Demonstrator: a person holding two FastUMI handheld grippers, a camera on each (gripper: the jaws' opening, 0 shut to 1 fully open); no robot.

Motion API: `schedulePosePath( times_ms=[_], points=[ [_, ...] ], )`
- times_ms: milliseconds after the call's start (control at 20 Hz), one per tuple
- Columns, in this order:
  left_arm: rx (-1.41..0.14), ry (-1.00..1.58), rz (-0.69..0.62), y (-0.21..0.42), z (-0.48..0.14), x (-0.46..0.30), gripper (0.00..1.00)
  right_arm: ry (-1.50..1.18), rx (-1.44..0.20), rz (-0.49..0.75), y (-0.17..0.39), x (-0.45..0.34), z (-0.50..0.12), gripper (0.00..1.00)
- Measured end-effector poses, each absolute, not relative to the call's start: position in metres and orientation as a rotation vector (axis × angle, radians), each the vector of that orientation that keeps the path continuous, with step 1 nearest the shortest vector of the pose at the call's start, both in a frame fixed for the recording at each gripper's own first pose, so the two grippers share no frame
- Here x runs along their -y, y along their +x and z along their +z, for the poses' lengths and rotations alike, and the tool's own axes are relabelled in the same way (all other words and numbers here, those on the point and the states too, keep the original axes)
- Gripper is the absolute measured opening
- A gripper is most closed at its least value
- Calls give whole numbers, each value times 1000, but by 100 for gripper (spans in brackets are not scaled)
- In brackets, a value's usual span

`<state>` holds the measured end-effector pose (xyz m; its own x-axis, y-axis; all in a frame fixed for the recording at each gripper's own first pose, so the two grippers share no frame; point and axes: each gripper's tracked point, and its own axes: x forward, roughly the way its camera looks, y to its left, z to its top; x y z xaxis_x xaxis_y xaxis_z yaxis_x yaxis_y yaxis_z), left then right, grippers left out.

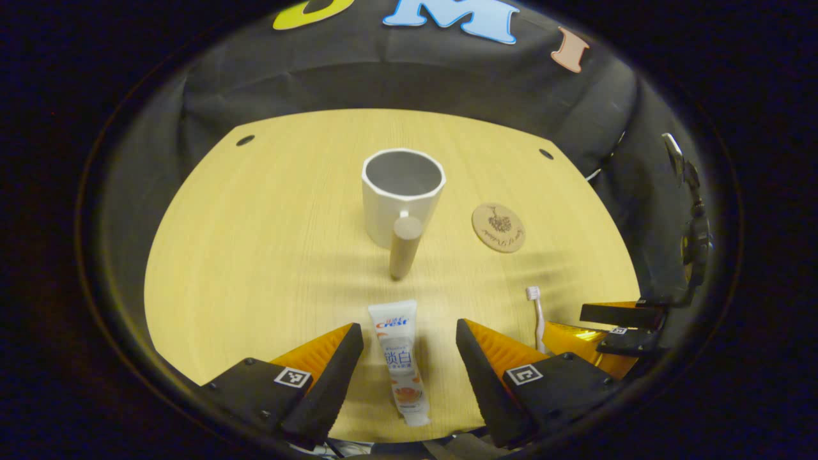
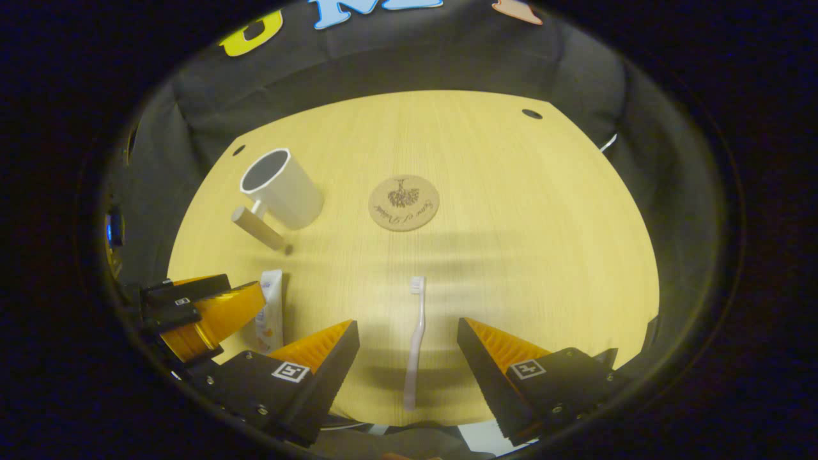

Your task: Put the toothbrush and toothpaste on the desktop into the cup, then pick up the cup and place it on the coaster on the desktop.

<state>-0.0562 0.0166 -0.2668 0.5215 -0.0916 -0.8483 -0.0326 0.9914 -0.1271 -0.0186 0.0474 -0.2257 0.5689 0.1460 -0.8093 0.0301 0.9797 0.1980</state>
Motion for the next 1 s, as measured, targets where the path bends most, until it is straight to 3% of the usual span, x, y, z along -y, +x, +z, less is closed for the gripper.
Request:
schedulePosePath(
  times_ms=[450,500,550,600,650,700,750,850,950,1000],
  points=[
    [-1261,-172,-15,-93,-310,-20,95,215,-1146,95,-29,-61,-262,96],
    [-1270,-183,-20,-93,-312,-15,93,220,-1159,103,-30,-65,-264,89],
    [-1282,-195,-18,-93,-314,-14,84,218,-1171,105,-30,-65,-266,84],
    [-1295,-205,-16,-95,-316,-13,79,213,-1180,107,-29,-66,-268,85],
    [-1312,-203,-8,-96,-319,-14,82,203,-1192,106,-29,-67,-270,85],
    [-1320,-199,-7,-97,-321,-15,75,184,-1190,91,-28,-63,-272,85],
    [-1327,-198,-4,-98,-322,-17,70,173,-1195,86,-27,-62,-272,76],
    [-1332,-183,0,-98,-323,-19,75,135,-1200,61,-27,-57,-274,73],
    [-1339,-164,6,-98,-324,-21,78,116,-1212,64,-29,-56,-275,57],
    [-1344,-159,14,-98,-324,-23,73,103,-1216,65,-30,-56,-275,57]
  ],
)
